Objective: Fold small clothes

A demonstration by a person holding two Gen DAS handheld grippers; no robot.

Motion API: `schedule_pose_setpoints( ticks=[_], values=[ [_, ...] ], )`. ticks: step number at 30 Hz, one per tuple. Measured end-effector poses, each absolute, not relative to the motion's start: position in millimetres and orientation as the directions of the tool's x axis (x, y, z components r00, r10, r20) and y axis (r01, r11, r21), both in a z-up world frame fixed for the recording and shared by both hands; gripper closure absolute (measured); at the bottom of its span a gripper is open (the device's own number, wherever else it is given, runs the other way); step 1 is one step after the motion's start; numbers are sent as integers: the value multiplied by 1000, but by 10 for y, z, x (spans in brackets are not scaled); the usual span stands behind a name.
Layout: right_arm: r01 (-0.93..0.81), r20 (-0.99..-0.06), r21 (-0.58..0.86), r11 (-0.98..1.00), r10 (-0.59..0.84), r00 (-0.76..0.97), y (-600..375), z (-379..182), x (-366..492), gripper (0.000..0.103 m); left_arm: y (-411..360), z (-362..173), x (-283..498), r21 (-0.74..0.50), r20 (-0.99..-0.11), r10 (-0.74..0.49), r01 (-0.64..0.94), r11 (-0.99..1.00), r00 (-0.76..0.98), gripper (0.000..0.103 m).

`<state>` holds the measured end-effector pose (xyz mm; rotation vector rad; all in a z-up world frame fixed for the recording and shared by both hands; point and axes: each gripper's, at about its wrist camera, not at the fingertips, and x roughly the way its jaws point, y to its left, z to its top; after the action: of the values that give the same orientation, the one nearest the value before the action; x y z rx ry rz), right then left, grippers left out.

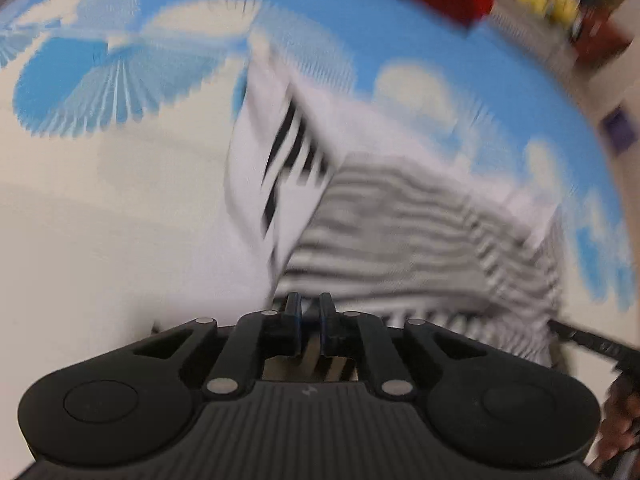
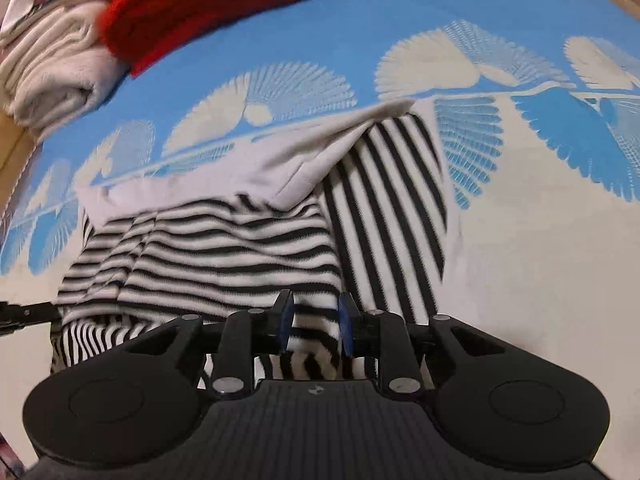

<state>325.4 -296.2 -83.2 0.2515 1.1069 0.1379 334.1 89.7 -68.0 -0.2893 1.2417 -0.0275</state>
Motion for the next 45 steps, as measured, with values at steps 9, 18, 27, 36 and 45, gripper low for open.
schedule_pose_setpoints(
  ticks=[9,18,27,36,45],
  values=[
    [11,-700,281,960,197,686,-3240,31,2754,72,898,-69,2916,-205,-848,-144,-65,977,509,64],
    [11,-603,320,947,195,773,-3694,506,1522,57,1065,683,1695,-195,-719,-180,54,979,671,64],
    [68,-631,290,955,137,764,-3796,151,589,64,1094,352,920,-128,-760,-113,23,992,640,67],
    [132,-712,343,930,166,683,-3878,-312,360,77,1333,61,716,-194,-825,-119,-80,978,553,68],
    [166,-809,328,930,186,557,-3794,-721,484,62,1522,-480,748,-280,-877,-145,-242,929,458,43]
  ],
)
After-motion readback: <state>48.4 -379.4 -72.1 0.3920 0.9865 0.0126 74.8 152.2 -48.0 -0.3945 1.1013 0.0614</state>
